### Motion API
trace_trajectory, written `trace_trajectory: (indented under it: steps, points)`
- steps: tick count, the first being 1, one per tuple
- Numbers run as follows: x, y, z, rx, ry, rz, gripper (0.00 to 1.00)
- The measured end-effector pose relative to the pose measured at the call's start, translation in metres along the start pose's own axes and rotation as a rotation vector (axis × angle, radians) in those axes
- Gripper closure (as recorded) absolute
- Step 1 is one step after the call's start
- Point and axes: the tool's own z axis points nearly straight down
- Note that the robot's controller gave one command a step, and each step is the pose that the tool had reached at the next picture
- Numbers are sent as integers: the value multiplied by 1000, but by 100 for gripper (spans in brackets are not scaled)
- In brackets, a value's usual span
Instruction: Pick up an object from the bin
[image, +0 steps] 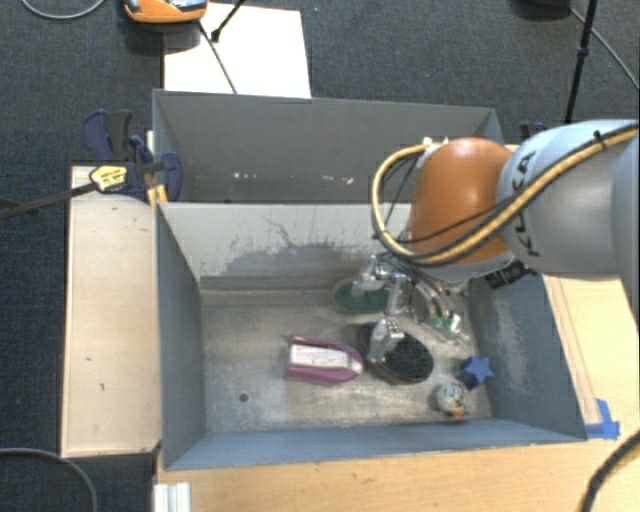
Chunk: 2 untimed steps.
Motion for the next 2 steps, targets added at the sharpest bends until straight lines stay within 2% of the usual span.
trace_trajectory:
  steps: [1, 2]
  points:
    - [26, -39, 60, 3, 4, 89, 0]
    - [23, -37, 56, 2, -4, 84, 100]
